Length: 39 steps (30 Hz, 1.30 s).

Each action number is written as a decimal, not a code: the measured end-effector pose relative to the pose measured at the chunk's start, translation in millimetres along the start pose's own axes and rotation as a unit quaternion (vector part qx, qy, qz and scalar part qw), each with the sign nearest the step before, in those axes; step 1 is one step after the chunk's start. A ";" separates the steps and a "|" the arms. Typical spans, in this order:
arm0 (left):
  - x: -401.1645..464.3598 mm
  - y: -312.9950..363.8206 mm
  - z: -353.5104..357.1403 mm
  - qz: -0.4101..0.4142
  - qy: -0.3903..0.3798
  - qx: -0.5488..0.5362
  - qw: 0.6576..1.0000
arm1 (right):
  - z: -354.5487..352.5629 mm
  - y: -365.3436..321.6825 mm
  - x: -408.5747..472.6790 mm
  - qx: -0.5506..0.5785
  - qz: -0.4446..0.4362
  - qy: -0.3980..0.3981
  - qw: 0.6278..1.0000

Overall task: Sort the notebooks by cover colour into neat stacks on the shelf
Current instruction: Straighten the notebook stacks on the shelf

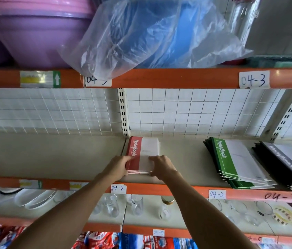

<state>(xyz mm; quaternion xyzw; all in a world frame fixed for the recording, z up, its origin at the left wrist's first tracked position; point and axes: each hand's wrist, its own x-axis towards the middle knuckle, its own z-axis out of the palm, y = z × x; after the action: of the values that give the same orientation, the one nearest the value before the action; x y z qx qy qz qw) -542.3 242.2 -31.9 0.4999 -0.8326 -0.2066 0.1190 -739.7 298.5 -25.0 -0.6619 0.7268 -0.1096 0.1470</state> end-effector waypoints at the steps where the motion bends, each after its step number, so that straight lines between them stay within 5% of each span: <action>1: 0.9 -0.8 -0.9 -0.003 -0.008 -0.002 1.000 | -0.2 -0.5 1.3 0.002 0.003 -0.002 1.000; 12: 10.0 -0.1 -19.1 -0.012 -0.085 -0.032 0.996 | -10.7 -3.2 16.0 0.039 0.039 -0.061 0.997; 17: 18.6 0.2 -29.6 -0.037 -0.124 -0.101 0.986 | -17.8 5.7 30.3 0.166 0.114 -0.014 0.979; 22: 43.4 3.1 -37.7 -0.136 -0.092 -0.290 0.943 | -12.8 16.6 51.7 0.306 0.193 -0.014 0.932; 30: 78.9 0.5 -25.1 -0.164 -0.100 -0.340 0.921 | -5.6 18.0 81.0 0.423 0.207 -0.017 0.882; 39: 82.5 -3.3 -14.9 -0.179 -0.071 -0.333 0.923 | 2.3 23.0 91.9 0.440 0.194 0.003 0.877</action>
<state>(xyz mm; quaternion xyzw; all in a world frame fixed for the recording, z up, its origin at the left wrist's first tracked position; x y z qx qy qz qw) -572.7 164.8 -20.9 0.5564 -0.6187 -0.5246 0.1797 -767.7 209.5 -41.6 -0.3740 0.7180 -0.3894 0.4394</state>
